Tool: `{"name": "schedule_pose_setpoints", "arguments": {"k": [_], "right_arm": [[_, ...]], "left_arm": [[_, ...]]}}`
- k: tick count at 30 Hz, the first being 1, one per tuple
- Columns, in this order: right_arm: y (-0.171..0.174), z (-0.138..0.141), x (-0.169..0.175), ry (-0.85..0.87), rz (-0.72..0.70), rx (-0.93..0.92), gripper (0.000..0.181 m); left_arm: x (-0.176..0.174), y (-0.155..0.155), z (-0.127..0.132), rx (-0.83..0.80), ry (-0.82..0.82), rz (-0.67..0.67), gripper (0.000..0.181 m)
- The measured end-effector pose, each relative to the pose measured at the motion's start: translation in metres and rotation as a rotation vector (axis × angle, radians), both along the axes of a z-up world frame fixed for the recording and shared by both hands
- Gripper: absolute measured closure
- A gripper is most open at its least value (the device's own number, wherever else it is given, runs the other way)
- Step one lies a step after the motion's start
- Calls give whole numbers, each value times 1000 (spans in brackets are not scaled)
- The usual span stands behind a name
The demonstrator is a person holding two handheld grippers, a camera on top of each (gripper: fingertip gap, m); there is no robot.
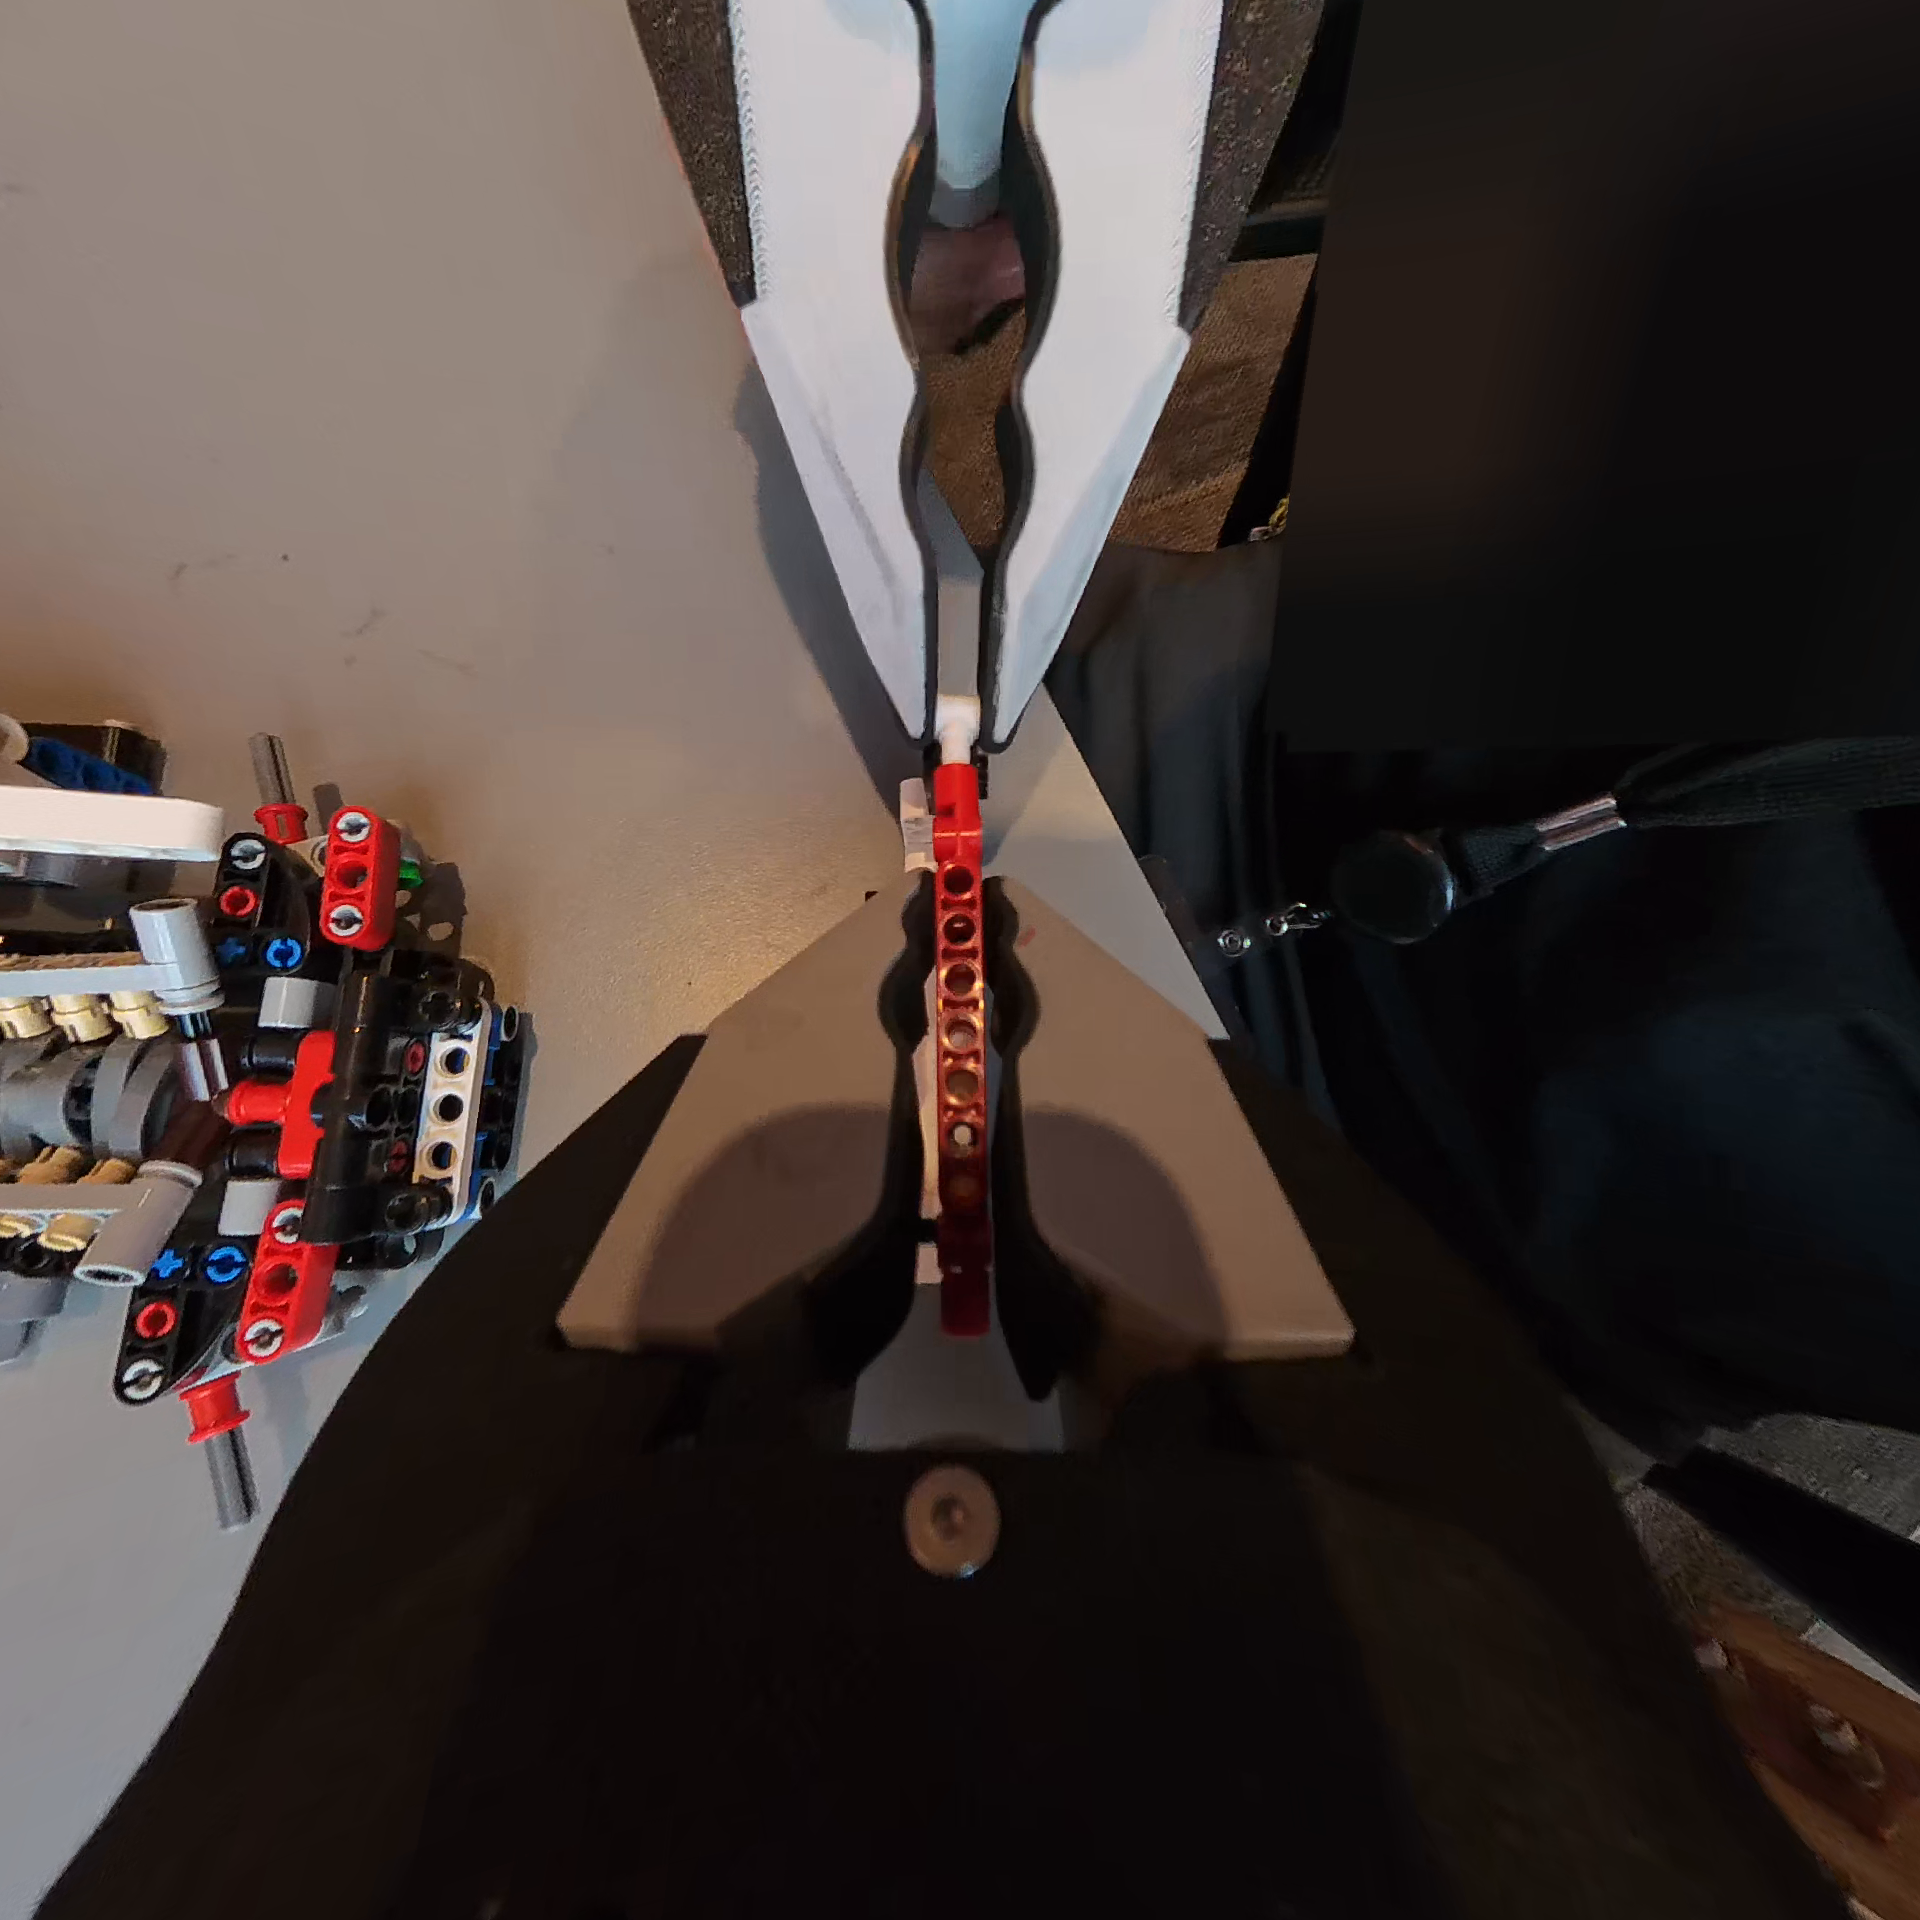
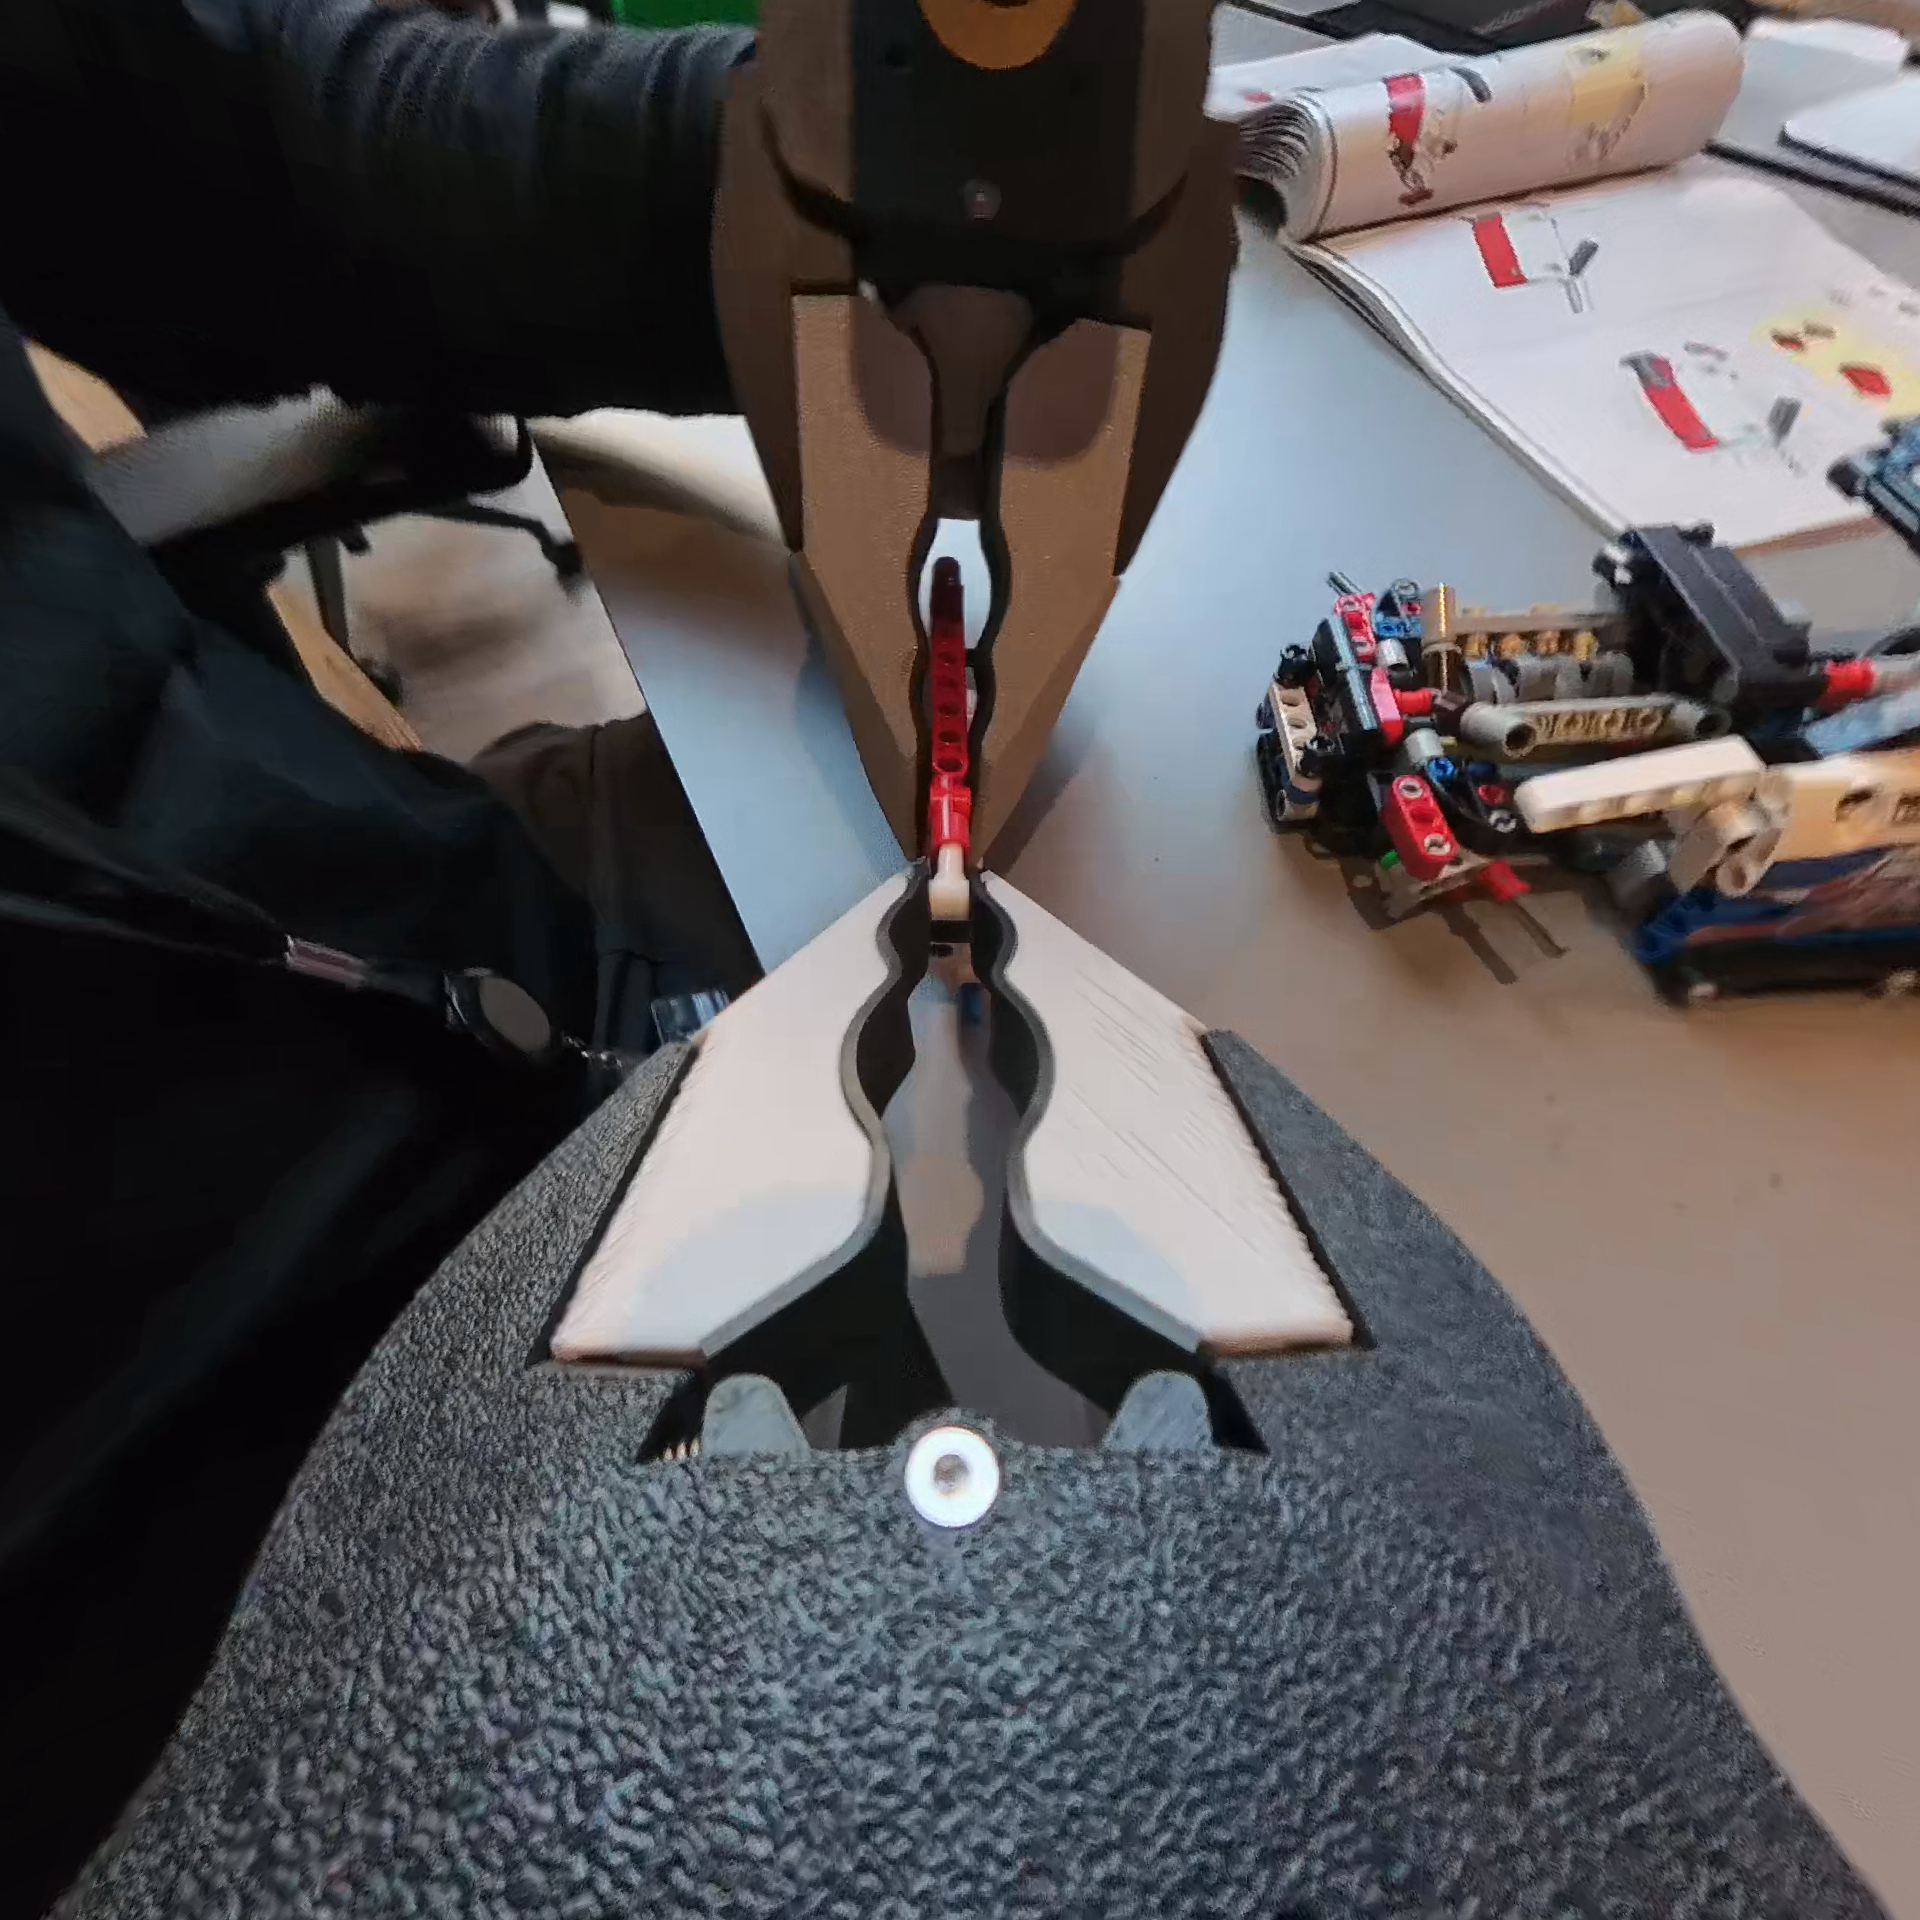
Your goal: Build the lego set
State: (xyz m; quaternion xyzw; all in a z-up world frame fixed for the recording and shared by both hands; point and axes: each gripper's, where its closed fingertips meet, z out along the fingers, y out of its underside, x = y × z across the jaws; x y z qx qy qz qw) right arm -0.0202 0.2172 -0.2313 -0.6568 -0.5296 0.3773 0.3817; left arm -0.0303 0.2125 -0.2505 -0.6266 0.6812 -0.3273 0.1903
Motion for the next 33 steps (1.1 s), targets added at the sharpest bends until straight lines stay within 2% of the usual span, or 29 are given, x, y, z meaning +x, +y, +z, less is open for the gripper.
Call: {"name": "schedule_pose_setpoints", "arguments": {"k": [6, 10, 15, 17, 20, 23, 29, 33], "right_arm": [[2, 0, -1, 49, -89, -48, 175], [0, 0, -1, -59, -23, 184, 175], [-2, 0, -2, -160, 105, 336, 175], [-3, -1, -2, -196, 143, 303, 175], [0, -1, -2, -211, 110, 114, 175], [-1, 1, -2, -223, 96, 47, 175], [4, 2, -3, -219, 57, 70, 175], [3, 2, -3, -176, 4, 153, 175]], "left_arm": [[-1, 1, 0, -6, 6, 11, 177], [-1, 0, 0, 8, 25, -2, 177], [-2, -2, -1, 13, 36, -21, 176], [-2, -1, -1, 4, 40, -10, 177], [-2, 1, -1, 1, 42, 7, 177], [-2, 1, -1, 5, 45, 9, 176], [-2, 4, -1, -7, 53, 28, 177], [-2, 4, -1, -5, 49, 44, 176]]}}
